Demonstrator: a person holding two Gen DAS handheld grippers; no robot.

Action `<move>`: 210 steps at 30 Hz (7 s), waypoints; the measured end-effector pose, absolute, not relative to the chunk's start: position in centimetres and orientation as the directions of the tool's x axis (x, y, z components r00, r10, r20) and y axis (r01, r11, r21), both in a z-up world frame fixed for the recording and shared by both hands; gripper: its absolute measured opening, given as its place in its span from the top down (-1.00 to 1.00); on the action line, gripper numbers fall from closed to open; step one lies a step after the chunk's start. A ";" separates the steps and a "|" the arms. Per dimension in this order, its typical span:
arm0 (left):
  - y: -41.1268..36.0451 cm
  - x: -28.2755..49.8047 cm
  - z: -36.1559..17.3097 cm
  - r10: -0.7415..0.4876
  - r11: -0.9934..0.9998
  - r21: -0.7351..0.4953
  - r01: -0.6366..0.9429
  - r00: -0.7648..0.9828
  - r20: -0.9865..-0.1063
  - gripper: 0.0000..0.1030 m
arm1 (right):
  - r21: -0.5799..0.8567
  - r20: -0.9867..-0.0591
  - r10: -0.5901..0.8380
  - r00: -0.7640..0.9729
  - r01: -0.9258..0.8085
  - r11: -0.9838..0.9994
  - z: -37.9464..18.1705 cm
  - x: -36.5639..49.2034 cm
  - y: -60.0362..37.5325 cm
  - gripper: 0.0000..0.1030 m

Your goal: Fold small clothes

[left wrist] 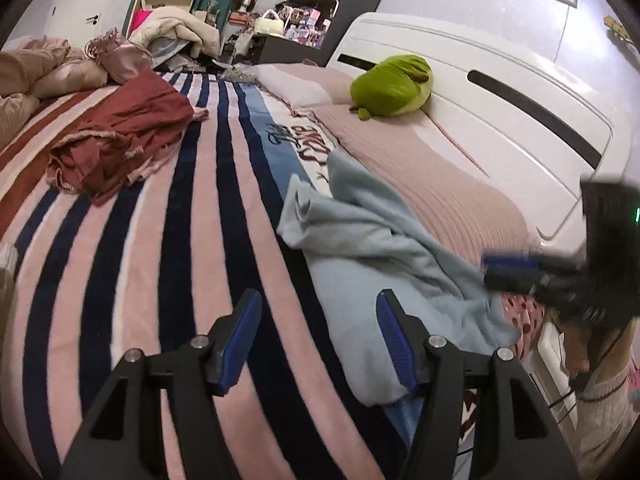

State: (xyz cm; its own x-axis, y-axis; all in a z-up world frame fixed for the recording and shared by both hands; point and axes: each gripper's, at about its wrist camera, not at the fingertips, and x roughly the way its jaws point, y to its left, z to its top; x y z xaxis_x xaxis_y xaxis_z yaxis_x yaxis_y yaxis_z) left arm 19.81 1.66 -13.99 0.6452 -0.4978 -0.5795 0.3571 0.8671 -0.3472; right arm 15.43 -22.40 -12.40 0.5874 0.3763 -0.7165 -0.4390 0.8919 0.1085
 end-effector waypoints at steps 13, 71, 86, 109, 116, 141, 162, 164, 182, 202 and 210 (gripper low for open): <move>2.6 21.4 -14.9 -0.561 0.828 -0.387 0.406 0.595 -0.575 -0.18 | -0.124 -0.818 0.092 0.567 -0.330 0.936 -16.7 28.4 -18.8 0.13; 10.5 22.5 0.3 -0.523 0.852 -0.348 0.391 0.652 -0.549 0.79 | 0.621 -0.450 0.804 0.389 -0.511 0.594 -7.0 23.1 -14.6 0.50; 30.3 10.4 8.7 -0.181 0.978 -0.188 0.089 0.805 -0.565 0.78 | 0.648 -0.346 0.932 0.104 -0.692 0.318 -0.7 19.0 8.7 0.50; 45.2 14.0 -4.9 -0.149 0.941 -0.317 -0.120 0.694 -0.705 0.34 | 0.604 -0.587 0.810 -0.007 -0.670 0.432 -10.4 23.8 24.1 -0.15; 44.3 12.3 -2.0 -0.077 0.955 -0.268 -0.130 0.761 -0.644 0.27 | 0.572 -0.606 0.795 -0.001 -0.695 0.435 -9.1 23.3 21.9 -0.28; 23.4 5.5 1.9 0.069 0.996 -0.012 -0.084 0.881 -0.467 -0.11 | 0.449 -0.595 0.768 0.238 -0.694 0.563 -7.7 15.0 1.2 -0.31; 2.0 2.0 -1.8 0.020 0.999 -0.024 -0.022 0.994 -0.105 -0.97 | -0.044 -0.272 0.397 0.876 -0.424 0.905 -3.8 0.6 -18.4 -1.00; 1.9 2.3 -2.2 0.029 0.999 -0.019 -0.032 0.993 -0.119 -0.97 | -0.021 -0.266 0.391 0.881 -0.411 0.912 -3.9 0.6 -19.2 -1.00; 2.0 2.9 -3.2 0.074 0.997 0.006 -0.074 0.985 -0.156 -0.97 | 0.008 -0.267 0.416 0.869 -0.429 0.903 -4.4 0.4 -19.0 -1.00; 1.8 3.0 -3.5 0.078 0.997 0.005 -0.078 0.982 -0.172 -0.97 | 0.036 -0.267 0.420 0.867 -0.427 0.904 -4.3 0.4 -19.1 -1.00; 1.8 3.0 -3.6 0.083 0.997 0.012 -0.083 0.982 -0.168 -0.97 | 0.041 -0.267 0.421 0.867 -0.426 0.904 -4.4 0.5 -19.1 -1.00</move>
